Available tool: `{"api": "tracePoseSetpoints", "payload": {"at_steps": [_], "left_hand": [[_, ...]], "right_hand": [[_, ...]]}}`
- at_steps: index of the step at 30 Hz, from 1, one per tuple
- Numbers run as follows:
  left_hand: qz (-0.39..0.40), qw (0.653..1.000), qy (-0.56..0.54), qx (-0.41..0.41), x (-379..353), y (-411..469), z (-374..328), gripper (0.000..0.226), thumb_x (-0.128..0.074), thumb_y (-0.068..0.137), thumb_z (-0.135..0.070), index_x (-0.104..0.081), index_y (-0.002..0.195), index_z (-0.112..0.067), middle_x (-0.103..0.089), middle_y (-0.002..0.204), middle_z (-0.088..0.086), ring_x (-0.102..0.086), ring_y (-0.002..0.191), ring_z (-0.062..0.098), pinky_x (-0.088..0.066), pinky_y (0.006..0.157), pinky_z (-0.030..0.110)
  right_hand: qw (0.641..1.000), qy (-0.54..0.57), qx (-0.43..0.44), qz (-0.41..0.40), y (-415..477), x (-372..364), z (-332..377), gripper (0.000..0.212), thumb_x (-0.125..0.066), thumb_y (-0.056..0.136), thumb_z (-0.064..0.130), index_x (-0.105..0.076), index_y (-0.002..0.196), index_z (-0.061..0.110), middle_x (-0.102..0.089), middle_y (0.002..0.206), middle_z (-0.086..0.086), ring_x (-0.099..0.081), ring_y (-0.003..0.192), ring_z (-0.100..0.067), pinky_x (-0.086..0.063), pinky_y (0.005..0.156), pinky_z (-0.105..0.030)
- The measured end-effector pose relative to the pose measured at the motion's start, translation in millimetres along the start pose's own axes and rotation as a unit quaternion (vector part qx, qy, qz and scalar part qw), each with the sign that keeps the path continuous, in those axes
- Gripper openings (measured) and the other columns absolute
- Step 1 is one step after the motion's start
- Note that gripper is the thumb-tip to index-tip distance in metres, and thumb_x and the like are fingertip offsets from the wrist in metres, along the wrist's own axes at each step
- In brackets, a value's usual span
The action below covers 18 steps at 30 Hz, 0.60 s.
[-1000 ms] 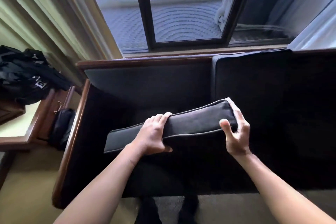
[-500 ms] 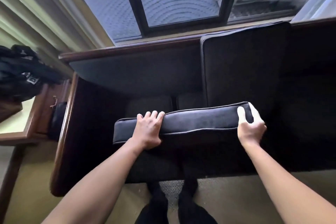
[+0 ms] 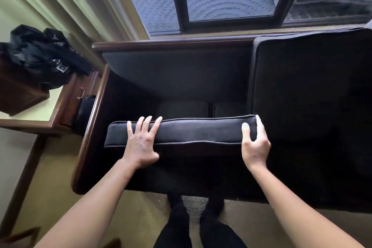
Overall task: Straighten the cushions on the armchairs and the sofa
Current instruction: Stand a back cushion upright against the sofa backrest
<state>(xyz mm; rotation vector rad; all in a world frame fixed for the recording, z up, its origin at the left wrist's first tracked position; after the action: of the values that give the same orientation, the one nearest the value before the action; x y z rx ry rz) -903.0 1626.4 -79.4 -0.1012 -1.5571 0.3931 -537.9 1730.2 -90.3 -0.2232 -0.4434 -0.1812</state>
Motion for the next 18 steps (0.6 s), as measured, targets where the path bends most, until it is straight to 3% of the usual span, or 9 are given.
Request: {"api": "tracePoseSetpoints", "payload": {"at_steps": [2, 4, 7, 10, 12, 15, 17, 18], "left_hand": [[-0.007, 0.999, -0.045, 0.019, 0.2, -8.3, 16.3, 0.112, -0.064, 0.079, -0.067, -0.015, 0.172, -0.029, -0.02, 0.175, 0.014, -0.01, 0.164, 0.04, 0.005, 0.126, 0.069], [-0.034, 0.997, -0.066, 0.037, 1.4, -16.5, 37.4, 0.093, -0.038, 0.093, -0.077, -0.02, 0.171, -0.032, -0.021, 0.177, 0.012, -0.012, 0.164, 0.041, 0.001, 0.124, 0.073], [-0.069, 0.988, -0.087, 0.109, 3.7, -22.3, 73.1, 0.07, -0.023, 0.106, -0.067, -0.03, 0.168, -0.037, -0.024, 0.176, 0.012, -0.02, 0.16, 0.044, -0.014, 0.119, 0.079], [-0.079, 0.952, -0.199, 0.218, -4.1, -21.5, 109.7, 0.061, -0.032, 0.11, -0.061, -0.024, 0.168, -0.043, -0.026, 0.175, 0.012, -0.032, 0.155, 0.043, -0.028, 0.121, 0.067], [-0.106, 0.896, -0.34, 0.264, -6.8, -18.5, 124.5, 0.066, -0.05, 0.107, -0.057, -0.028, 0.167, -0.039, -0.044, 0.165, 0.013, -0.048, 0.146, 0.039, -0.039, 0.118, 0.052], [-0.159, 0.771, -0.523, 0.326, -8.8, -15.4, 134.8, 0.074, -0.077, 0.096, -0.048, -0.047, 0.16, -0.026, -0.064, 0.147, 0.009, -0.058, 0.14, 0.028, -0.044, 0.116, 0.035], [-0.182, 0.709, -0.584, 0.351, -12.4, -8.8, 137.2, 0.063, -0.084, 0.09, -0.042, -0.062, 0.146, -0.022, -0.073, 0.13, 0.002, -0.067, 0.127, 0.023, -0.05, 0.108, 0.032], [-0.194, 0.694, -0.593, 0.359, -12.8, -4.1, 139.4, 0.059, -0.085, 0.089, -0.041, -0.066, 0.141, -0.021, -0.074, 0.125, 0.001, -0.07, 0.122, 0.022, -0.052, 0.107, 0.033]], "right_hand": [[1.0, -0.002, 0.003, -0.008, 1.5, 1.6, 1.0, 0.052, -0.061, 0.101, 0.035, -0.051, 0.149, 0.016, -0.056, 0.148, -0.006, -0.049, 0.138, -0.02, -0.023, 0.103, 0.0], [1.0, 0.004, 0.002, -0.021, 1.8, -0.2, 3.9, 0.051, -0.061, 0.101, 0.034, -0.052, 0.148, 0.016, -0.058, 0.145, -0.007, -0.051, 0.134, -0.02, -0.023, 0.099, 0.003], [0.999, 0.006, -0.014, -0.046, 6.4, -5.1, 6.8, 0.05, -0.06, 0.1, 0.037, -0.055, 0.145, 0.018, -0.061, 0.142, -0.006, -0.054, 0.132, -0.021, -0.032, 0.106, -0.016], [0.996, 0.017, -0.024, -0.083, 10.1, -8.0, 12.4, 0.048, -0.061, 0.097, 0.041, -0.059, 0.14, 0.019, -0.064, 0.139, -0.003, -0.057, 0.13, -0.023, -0.038, 0.111, -0.027], [0.993, 0.037, -0.041, -0.104, 11.5, -10.0, 16.0, 0.047, -0.064, 0.095, 0.041, -0.062, 0.137, 0.021, -0.066, 0.137, 0.0, -0.058, 0.128, -0.02, -0.039, 0.108, -0.023], [0.987, 0.059, -0.064, -0.137, 12.2, -14.4, 22.3, 0.044, -0.065, 0.093, 0.04, -0.065, 0.134, 0.023, -0.069, 0.131, 0.002, -0.061, 0.123, -0.019, -0.039, 0.102, -0.018], [0.983, 0.062, -0.071, -0.155, 14.6, -20.7, 29.6, 0.042, -0.062, 0.093, 0.038, -0.067, 0.132, 0.022, -0.07, 0.13, 0.001, -0.062, 0.122, -0.019, -0.041, 0.103, -0.021], [0.982, 0.063, -0.072, -0.164, 16.6, -24.5, 35.1, 0.042, -0.061, 0.093, 0.037, -0.068, 0.131, 0.022, -0.07, 0.129, 0.001, -0.062, 0.122, -0.02, -0.042, 0.103, -0.023]]}}
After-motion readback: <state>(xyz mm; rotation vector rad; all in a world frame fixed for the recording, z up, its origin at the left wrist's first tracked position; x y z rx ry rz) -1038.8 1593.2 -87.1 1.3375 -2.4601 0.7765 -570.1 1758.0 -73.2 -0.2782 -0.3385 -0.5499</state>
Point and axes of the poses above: each hand's wrist, its own y-axis towards the middle knuckle, its own x-axis out of the back of the hand, z = x × y, the point moved 8 cm from there along y, towards the middle knuckle
